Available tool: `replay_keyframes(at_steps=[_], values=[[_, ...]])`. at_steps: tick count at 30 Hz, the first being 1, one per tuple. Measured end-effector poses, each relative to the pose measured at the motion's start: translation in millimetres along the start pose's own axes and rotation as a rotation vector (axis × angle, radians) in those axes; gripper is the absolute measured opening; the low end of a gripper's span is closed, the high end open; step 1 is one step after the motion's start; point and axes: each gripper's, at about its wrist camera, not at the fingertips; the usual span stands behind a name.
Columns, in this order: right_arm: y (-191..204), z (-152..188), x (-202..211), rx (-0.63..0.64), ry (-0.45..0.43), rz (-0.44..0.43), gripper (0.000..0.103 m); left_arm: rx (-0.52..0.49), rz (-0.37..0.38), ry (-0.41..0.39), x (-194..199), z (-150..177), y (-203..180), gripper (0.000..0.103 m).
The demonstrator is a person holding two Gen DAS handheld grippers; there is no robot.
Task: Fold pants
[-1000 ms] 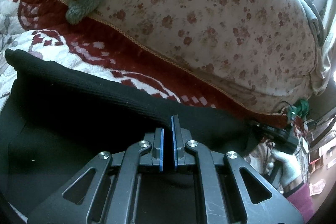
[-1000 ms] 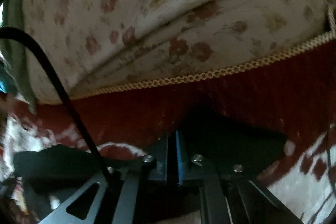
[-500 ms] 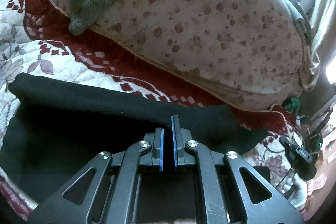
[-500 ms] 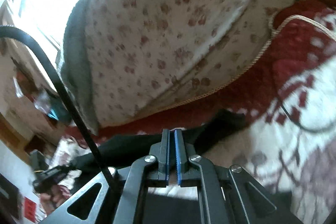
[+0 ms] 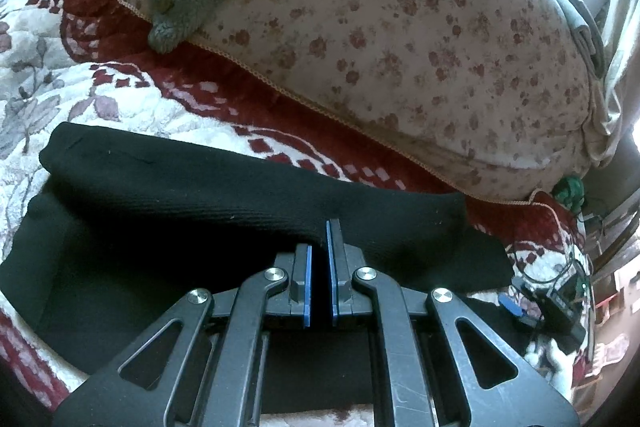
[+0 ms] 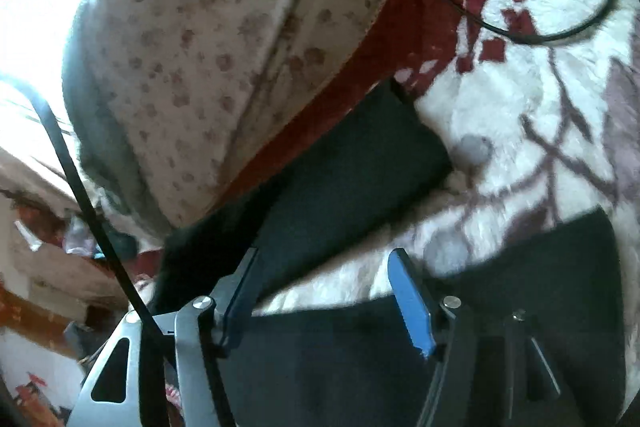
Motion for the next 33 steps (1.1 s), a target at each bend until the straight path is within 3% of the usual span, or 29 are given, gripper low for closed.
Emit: replay_keyframes(at_steps=[1,3,5,8,11,16,20,22,24,26,27,30,33], values=[[1.1,-3.9,-3.6,-0.017,-0.018,0.001,0.062,0.001,-0.003,0.001,-1.0,-1.0,-0.8,0.005],[-1.3,-10.3,-11.1,-0.054,-0.039,-0.014,0.048,0.004,-0.012,0.003,-4.1,-1.9,-1.0,0.005],[-5.0,-16.7,-21.3,-0.078,-0.051,-0.068,0.009,0.006,-0.021,0.001,-7.2,-4.0,-1.5,0.005],[-5.7,-17.3,-12.0,-0.127,-0.098,-0.184,0.006,0.002,-0.014,0.005,-5.5,-8.1,-0.8,0.005],[14.9,-13.7,16.5,-0.025,-0.15,-0.212,0.006,-0.024,-0.016,-0.031,7.1,-14.2,-4.2,0.005],[29.5,-5.5,76.3,0.037,-0.208,-0.285,0.006,-0.029,0.015,-0.059,28.2,-13.1,-7.7,0.005],[27.1,5.0,104.9,0.077,-0.221,-0.256,0.006,-0.059,0.015,-0.053,33.8,-3.0,-10.8,0.005],[23.1,11.2,101.2,0.095,-0.178,-0.177,0.007,-0.054,0.006,-0.048,33.2,1.4,-9.1,0.005],[15.5,17.7,94.5,0.067,-0.152,-0.122,0.017,-0.037,0.007,-0.042,32.1,3.6,-6.3,0.005],[7.3,21.6,80.7,0.029,-0.098,-0.116,0.039,-0.027,0.01,-0.038,32.5,3.9,-4.8,0.005],[6.5,21.2,69.8,0.014,-0.077,-0.114,0.043,-0.029,0.01,-0.037,33.0,3.6,-5.4,0.005],[2.1,19.4,37.8,-0.026,0.006,-0.069,0.046,-0.039,0.009,-0.04,33.3,3.6,-4.9,0.005],[-2.0,14.5,17.9,-0.05,0.029,-0.046,0.046,-0.03,0.009,-0.037,32.7,3.1,-5.0,0.005]])
Point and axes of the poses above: each gripper's, at about its wrist camera, not at the fingertips, and x roughly against the way its jaws point, y to its left, z to its underside
